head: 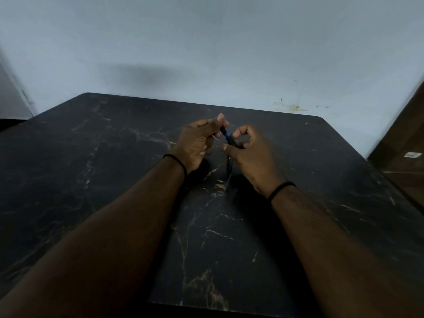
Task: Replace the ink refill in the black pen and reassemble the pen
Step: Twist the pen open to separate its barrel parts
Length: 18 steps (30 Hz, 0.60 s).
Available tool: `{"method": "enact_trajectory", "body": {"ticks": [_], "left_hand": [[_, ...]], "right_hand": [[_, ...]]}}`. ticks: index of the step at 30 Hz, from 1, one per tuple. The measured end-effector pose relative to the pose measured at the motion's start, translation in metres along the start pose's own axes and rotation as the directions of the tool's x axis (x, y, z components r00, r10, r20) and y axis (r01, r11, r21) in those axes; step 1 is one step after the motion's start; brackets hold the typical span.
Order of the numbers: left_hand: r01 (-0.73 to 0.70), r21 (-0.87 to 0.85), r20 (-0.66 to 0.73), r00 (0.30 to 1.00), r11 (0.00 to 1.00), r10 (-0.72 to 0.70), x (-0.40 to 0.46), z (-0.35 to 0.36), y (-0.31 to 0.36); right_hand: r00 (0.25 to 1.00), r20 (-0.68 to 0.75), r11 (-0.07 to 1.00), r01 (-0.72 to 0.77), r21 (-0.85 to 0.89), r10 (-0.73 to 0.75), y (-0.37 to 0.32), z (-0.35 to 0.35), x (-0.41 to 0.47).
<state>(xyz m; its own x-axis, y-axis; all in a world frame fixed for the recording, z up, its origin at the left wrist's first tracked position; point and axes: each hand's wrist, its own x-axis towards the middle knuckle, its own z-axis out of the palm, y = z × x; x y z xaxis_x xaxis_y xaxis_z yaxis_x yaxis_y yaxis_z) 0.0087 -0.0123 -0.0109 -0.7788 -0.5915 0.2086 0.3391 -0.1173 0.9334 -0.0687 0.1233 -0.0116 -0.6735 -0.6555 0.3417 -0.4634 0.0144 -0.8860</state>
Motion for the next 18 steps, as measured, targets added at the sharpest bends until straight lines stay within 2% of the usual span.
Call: {"method": "enact_trajectory", "body": {"ticks": [7,15,18], "left_hand": [[0.002,0.002,-0.027,1.000,1.000,-0.002,-0.0016,0.0012,0.0019],[-0.011,0.043,-0.052,0.999,0.999,0.013,-0.0048,0.0040,0.0064],[-0.015,0.045,-0.117,0.993,0.999,0.021,-0.0058,0.0046,0.0081]], "right_hand": [[1.000,0.014,0.997,-0.020,-0.069,0.021,-0.0022,0.0005,-0.0001],[1.000,0.016,0.998,-0.011,-0.068,0.012,0.0001,-0.0002,-0.0001],[1.000,0.003,0.996,0.005,-0.094,-0.005,0.0018,0.0012,0.0011]]}}
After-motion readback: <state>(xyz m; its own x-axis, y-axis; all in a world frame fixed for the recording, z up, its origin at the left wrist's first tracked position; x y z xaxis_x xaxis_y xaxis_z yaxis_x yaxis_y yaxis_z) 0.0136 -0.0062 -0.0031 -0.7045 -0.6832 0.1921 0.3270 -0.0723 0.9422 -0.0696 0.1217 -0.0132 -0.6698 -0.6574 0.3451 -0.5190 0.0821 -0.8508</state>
